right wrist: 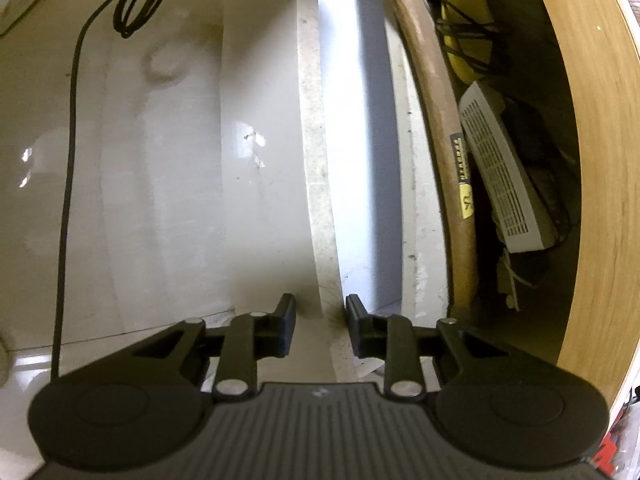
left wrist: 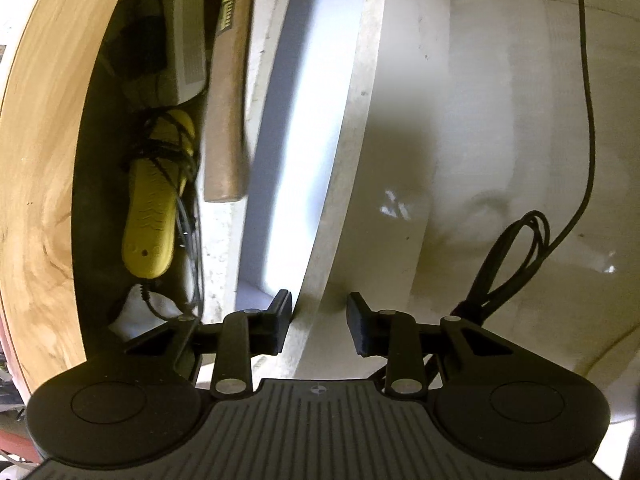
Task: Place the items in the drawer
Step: 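Pull the white drawer outward with both grippers holding its front edge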
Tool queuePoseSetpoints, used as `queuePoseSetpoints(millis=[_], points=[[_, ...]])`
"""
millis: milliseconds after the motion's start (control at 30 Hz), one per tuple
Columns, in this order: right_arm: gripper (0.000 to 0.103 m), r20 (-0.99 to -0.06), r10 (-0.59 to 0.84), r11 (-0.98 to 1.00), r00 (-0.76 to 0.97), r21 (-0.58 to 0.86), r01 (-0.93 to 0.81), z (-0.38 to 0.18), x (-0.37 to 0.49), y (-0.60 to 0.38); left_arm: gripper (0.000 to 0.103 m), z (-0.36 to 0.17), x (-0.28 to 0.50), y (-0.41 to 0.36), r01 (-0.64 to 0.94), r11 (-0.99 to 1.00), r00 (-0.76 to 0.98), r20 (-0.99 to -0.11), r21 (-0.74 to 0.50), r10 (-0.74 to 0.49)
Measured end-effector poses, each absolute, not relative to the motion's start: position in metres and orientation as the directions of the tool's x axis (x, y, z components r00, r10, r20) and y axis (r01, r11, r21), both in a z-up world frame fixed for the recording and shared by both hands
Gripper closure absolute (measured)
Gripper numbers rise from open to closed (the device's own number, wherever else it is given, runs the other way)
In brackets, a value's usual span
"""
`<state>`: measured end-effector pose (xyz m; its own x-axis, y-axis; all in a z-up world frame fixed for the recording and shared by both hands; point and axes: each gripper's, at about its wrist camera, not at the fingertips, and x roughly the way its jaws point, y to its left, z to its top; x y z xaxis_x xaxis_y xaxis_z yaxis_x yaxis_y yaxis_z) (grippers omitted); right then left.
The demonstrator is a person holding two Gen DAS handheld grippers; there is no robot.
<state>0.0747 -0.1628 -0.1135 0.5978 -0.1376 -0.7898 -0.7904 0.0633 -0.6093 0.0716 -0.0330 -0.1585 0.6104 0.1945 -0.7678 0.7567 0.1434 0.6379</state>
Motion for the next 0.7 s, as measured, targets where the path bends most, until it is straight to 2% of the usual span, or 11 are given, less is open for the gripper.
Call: queuePoseSetpoints(millis=[700], points=[[0.08, -0.911, -0.113, 0.088, 0.397, -0.408, -0.909, -0.089, 0.013, -0.164, 0.076, -0.16, 0.034, -0.044, 0.875, 0.18, 0.427, -0.891, 0.45, 0.154]])
